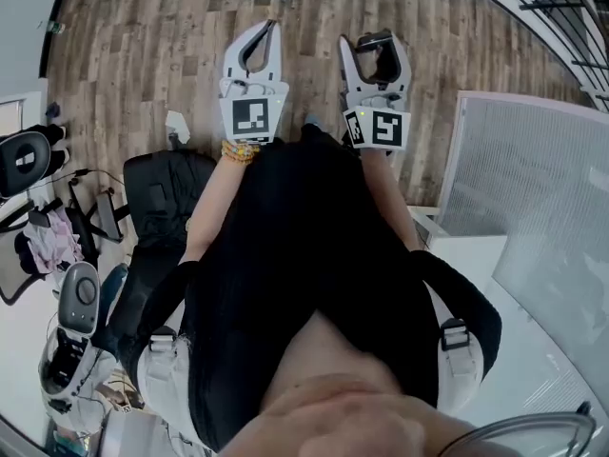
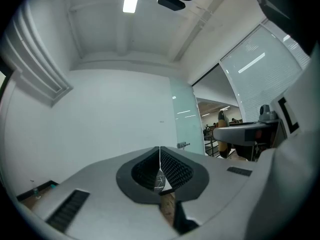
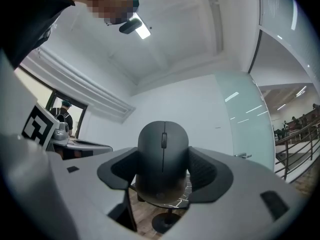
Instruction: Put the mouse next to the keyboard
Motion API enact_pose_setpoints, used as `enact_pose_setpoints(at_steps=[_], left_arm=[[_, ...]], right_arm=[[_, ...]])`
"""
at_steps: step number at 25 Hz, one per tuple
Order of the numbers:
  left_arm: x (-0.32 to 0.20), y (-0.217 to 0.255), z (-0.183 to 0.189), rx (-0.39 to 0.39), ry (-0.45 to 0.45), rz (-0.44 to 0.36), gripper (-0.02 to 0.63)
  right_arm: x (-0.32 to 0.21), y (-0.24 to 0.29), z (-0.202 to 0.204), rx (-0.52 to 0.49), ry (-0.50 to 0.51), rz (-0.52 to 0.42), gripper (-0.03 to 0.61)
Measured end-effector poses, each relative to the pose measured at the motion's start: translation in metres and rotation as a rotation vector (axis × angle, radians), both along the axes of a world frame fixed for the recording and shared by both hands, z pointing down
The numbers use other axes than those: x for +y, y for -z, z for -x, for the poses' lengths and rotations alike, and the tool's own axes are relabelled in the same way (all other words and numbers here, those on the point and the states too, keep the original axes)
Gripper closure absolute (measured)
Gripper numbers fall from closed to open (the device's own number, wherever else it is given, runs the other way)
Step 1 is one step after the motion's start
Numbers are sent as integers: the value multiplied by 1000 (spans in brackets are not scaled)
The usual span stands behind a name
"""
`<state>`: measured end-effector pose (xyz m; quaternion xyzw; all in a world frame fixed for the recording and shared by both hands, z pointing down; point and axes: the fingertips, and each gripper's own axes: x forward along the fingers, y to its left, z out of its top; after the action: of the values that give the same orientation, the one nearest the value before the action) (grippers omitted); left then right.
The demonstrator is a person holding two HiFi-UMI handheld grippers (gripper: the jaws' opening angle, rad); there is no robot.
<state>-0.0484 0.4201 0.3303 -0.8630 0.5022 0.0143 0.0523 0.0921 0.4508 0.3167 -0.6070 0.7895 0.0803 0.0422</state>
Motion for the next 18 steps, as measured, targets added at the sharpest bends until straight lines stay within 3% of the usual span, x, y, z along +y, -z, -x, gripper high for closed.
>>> enact_pose_setpoints(at_steps=[3, 8, 18], left_arm=[[11, -6, -12, -20, -22, -14, 597], [-27, 2, 17, 0, -37, 4, 597], [-77, -4, -5, -13, -51, 6, 597]], right_arm=[[11, -6, -9, 1, -13, -4, 290], [-28, 6, 21, 26, -29, 15, 290], [-83, -3, -1, 16, -25, 29, 290]])
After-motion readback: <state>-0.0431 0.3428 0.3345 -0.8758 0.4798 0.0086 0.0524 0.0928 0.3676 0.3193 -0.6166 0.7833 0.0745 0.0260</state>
